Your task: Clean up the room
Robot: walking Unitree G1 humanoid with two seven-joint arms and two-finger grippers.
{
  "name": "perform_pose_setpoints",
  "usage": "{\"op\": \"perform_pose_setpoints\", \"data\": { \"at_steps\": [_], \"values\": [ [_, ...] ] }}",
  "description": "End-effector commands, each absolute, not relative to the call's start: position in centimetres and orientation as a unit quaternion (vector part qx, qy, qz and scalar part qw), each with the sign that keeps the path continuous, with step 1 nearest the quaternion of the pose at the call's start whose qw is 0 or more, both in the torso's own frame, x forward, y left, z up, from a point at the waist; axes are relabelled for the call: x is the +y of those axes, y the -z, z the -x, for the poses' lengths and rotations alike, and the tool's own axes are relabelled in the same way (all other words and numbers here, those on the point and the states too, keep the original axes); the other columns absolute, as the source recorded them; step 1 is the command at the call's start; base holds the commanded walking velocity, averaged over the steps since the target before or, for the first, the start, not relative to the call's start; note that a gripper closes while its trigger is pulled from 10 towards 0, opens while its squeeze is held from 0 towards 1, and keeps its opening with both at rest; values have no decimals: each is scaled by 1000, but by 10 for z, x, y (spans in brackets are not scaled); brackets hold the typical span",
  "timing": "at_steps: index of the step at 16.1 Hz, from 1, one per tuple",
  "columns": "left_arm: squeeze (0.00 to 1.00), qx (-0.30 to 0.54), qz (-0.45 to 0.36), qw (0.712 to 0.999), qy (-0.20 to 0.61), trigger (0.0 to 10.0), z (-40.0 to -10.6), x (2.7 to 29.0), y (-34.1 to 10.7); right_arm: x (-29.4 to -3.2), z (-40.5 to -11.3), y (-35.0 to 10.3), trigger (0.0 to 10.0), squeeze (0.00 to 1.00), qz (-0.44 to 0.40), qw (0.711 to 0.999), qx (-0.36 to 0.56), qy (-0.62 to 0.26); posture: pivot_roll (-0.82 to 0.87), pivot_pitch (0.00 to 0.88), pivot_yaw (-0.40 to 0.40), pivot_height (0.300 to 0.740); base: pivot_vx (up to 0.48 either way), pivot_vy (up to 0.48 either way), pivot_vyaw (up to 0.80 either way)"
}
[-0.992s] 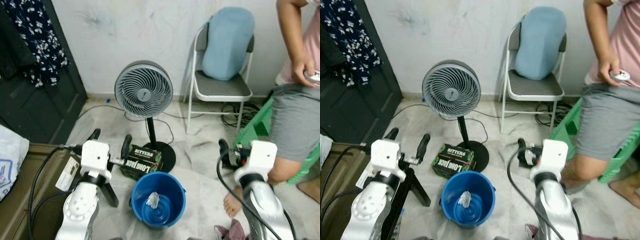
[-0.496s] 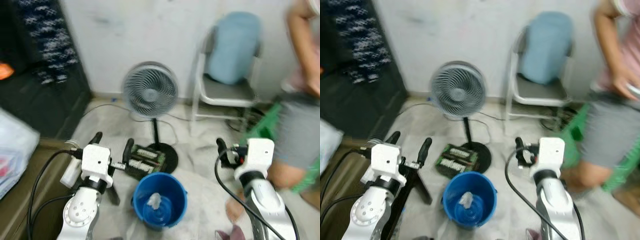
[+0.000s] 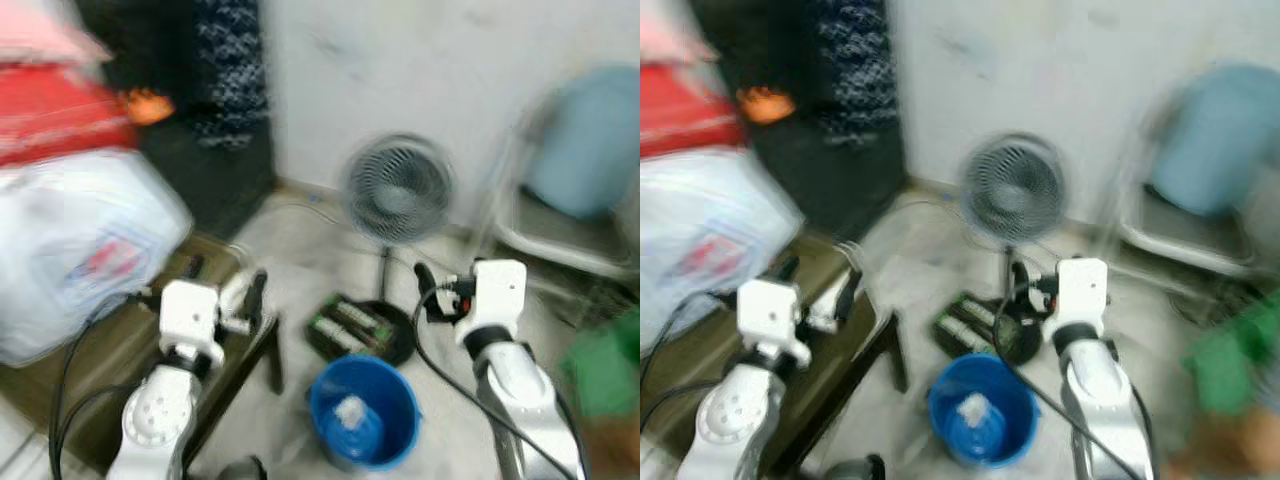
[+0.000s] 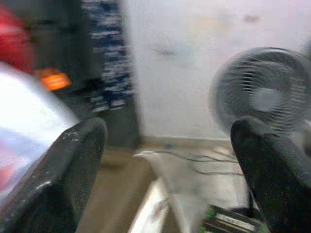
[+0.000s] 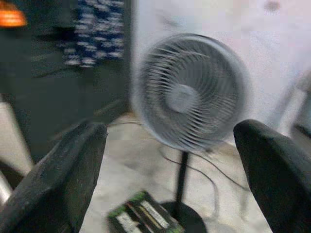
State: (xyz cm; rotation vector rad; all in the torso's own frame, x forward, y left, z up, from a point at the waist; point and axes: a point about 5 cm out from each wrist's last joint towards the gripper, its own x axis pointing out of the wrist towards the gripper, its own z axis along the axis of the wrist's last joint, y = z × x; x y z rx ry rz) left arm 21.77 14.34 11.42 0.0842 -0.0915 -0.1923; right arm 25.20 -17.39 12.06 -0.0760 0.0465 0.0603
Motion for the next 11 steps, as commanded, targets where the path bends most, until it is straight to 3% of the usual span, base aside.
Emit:
{"op": "perform_pose_setpoints", "data": {
  "at_steps": [1, 11],
  "values": [
    [0, -57, -54, 992, 98, 10000, -221, 145, -120, -172, -253, -122, 10000, 0, 36, 999, 19, -30, -87, 0, 7, 740, 0, 0, 800],
    [0, -52, -60, 993, 84, 10000, -222, 147, -117, -169, -258, -124, 10000, 0, 40, 998, 14, -45, -87, 0, -2, 740, 0, 0, 800]
  ]
}}
